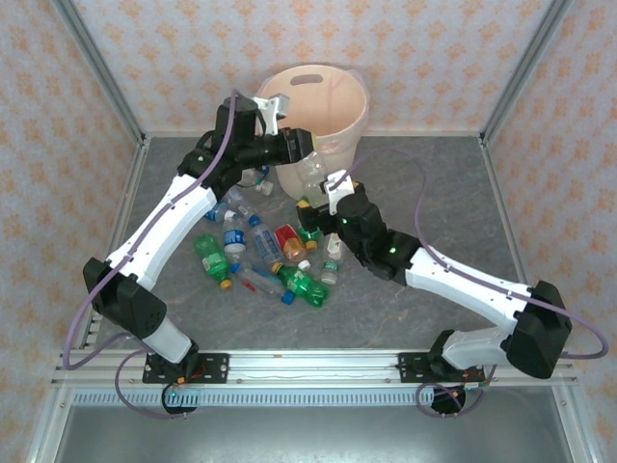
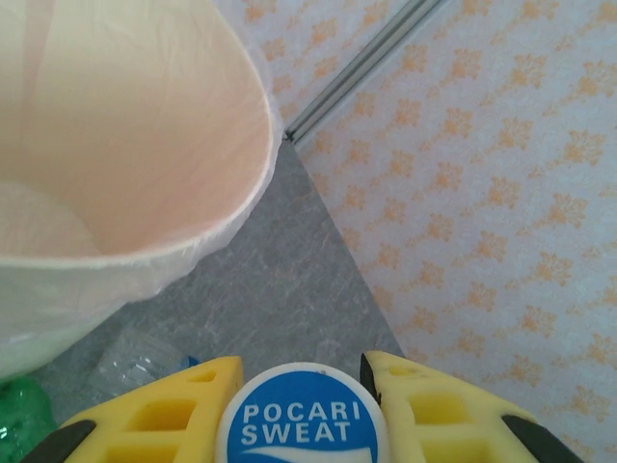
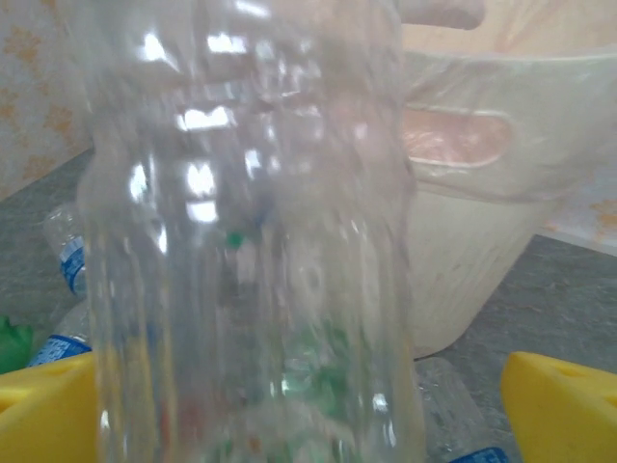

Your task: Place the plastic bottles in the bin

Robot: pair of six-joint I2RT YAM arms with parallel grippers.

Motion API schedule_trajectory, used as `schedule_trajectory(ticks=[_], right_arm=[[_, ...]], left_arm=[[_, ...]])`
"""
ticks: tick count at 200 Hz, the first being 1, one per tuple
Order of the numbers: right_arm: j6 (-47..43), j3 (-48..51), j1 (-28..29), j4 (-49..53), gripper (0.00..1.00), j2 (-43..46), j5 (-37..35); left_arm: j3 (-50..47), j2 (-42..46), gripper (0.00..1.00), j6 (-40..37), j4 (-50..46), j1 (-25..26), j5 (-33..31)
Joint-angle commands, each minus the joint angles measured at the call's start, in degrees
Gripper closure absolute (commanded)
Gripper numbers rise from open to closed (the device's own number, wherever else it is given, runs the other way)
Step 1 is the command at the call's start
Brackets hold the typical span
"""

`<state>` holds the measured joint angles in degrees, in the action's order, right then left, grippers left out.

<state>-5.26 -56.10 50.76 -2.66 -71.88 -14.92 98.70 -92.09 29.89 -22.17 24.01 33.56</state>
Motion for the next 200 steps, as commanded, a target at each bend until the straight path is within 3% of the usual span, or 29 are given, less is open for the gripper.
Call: schedule_trajectory(ticks=[1,59,130,200], right_arm=[[2.32,1.39,0.30,-1.65,0.00,3.28,-6.90],[6.46,3.49,-0.99,-0.99,0.00,11.15,-14.22],[12.42,7.41,-4.96,-1.05,0.00,17.27,-15.71],[15.01,9.33,-5.37,0.29,0.00,19.40,-17.25]], left_arm=[[4.12,-2.10,0.82,-0.39,0.70,-0.44,-2.13],[13.82,-8.95,0.82,6.39,8.64,-6.72,-4.69],[18.73,-14.61,0.81,10.72,12.59,-9.88,-19.61],[19.61,-14.93,0.81,17.91,21.13,-10.12,-13.68]])
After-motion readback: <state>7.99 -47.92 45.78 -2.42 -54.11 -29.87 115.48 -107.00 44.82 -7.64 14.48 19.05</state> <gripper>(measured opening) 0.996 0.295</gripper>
